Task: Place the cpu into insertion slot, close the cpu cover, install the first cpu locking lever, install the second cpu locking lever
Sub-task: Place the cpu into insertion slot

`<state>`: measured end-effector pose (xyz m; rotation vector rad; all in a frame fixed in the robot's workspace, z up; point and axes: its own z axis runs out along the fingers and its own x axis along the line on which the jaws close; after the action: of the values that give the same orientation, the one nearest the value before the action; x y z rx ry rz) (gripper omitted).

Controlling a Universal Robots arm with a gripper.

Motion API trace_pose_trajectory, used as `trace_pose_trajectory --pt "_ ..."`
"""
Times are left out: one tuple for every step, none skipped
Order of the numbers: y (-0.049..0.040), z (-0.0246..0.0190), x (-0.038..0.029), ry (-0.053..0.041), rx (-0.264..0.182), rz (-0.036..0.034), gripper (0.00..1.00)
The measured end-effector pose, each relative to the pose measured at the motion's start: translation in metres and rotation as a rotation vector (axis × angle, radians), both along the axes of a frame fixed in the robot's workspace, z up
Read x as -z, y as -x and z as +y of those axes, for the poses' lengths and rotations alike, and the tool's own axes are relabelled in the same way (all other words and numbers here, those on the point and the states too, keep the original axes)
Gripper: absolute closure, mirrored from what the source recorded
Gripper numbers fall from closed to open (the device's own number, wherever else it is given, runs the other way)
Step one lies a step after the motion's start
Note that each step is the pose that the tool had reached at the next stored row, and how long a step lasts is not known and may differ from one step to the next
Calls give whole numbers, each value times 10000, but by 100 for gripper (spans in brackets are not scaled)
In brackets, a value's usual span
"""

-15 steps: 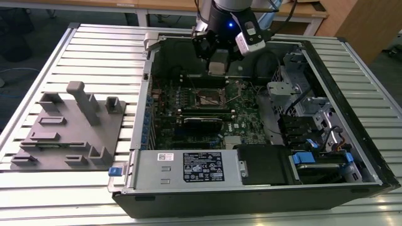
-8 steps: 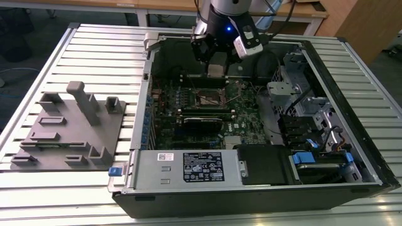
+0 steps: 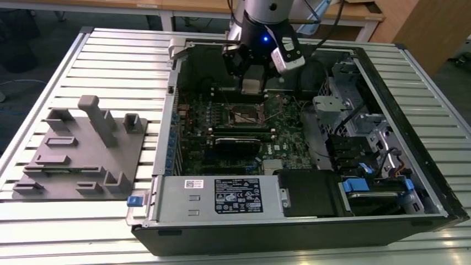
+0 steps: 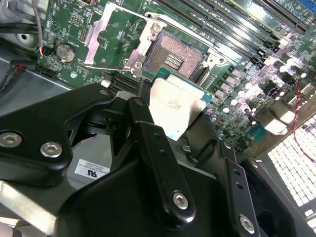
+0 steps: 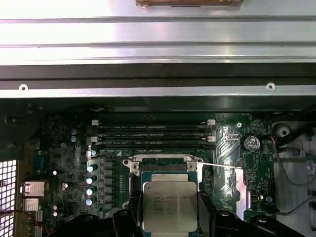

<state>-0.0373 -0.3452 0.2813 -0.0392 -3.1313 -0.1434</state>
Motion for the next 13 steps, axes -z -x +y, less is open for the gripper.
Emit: trace_pose_trajectory --pt "3 0 8 0 0 -2 46" --pt "3 0 11 1 0 -3 46" --pt "3 0 11 2 -1 -2 46" --pt "4 0 11 3 -1 -2 46" --pt "4 0 11 2 -1 -2 46" --pt "4 0 12 0 0 -3 46" --pt "4 0 12 0 0 -3 46" --pt "4 0 12 0 0 -4 46" --pt "4 0 13 0 0 -3 46" --pt "4 1 17 -4 0 -5 46" --pt "4 0 22 -5 0 -6 46" --pt "6 0 25 -2 1 -6 46" --pt "6 0 26 1 0 -5 46"
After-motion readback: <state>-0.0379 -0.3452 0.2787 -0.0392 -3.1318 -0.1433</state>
